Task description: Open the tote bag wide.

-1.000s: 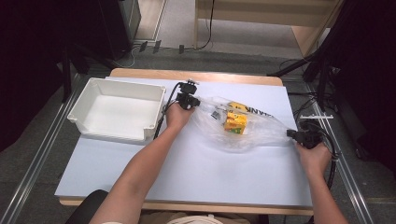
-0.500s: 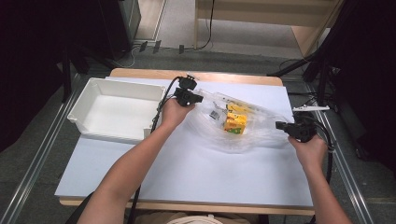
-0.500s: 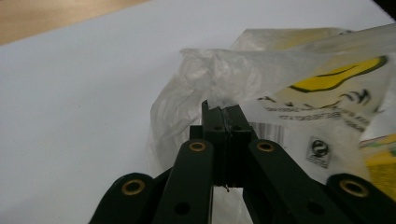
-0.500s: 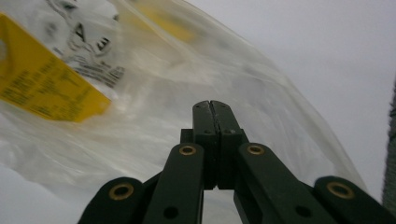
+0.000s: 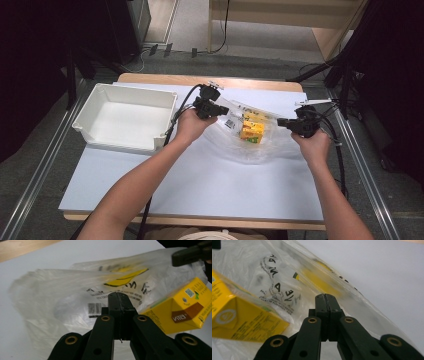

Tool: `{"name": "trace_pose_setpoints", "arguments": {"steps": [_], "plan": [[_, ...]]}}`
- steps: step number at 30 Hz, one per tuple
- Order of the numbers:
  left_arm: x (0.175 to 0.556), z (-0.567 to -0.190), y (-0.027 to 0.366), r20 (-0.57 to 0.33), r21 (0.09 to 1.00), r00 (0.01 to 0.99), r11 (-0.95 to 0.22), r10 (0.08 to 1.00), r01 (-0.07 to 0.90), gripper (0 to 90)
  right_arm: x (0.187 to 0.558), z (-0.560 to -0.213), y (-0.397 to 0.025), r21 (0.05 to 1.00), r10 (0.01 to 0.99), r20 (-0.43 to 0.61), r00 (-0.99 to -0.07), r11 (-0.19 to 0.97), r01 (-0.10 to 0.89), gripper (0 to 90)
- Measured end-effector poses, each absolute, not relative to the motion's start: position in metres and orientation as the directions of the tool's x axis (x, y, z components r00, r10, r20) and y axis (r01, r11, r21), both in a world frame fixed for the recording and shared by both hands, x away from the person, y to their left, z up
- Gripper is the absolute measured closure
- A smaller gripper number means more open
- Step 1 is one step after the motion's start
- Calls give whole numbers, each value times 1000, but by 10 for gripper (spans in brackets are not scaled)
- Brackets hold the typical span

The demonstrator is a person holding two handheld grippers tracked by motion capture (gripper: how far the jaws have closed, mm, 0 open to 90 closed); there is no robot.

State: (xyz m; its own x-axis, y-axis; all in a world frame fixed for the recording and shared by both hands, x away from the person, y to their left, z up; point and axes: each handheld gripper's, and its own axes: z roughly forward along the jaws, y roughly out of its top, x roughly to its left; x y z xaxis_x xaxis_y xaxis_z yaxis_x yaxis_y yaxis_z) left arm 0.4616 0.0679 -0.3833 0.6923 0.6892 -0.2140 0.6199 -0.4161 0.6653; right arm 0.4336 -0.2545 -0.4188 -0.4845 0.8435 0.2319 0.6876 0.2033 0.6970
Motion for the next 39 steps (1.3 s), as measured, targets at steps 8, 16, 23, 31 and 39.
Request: {"name": "trace_pose_setpoints", "arguments": {"steps": [8,16,23,31,39], "plan": [[444,-409,55,-238,646,698,-427,675,633,900,459,-430,-249,686,848,223,-481,214,696,900],[424,-438,49,-258,613,704,-451,662,649,900,475,-446,-239,664,859,212,-466,223,713,900],[413,-455,52,-263,600,707,-463,656,652,900,484,-461,-230,658,860,213,-464,225,719,900],[402,-463,59,-253,598,727,-488,638,636,900,489,-472,-225,636,870,198,-451,236,735,900],[381,-465,67,-264,586,750,-516,607,624,900,492,-474,-223,641,878,181,-444,237,730,900]]}}
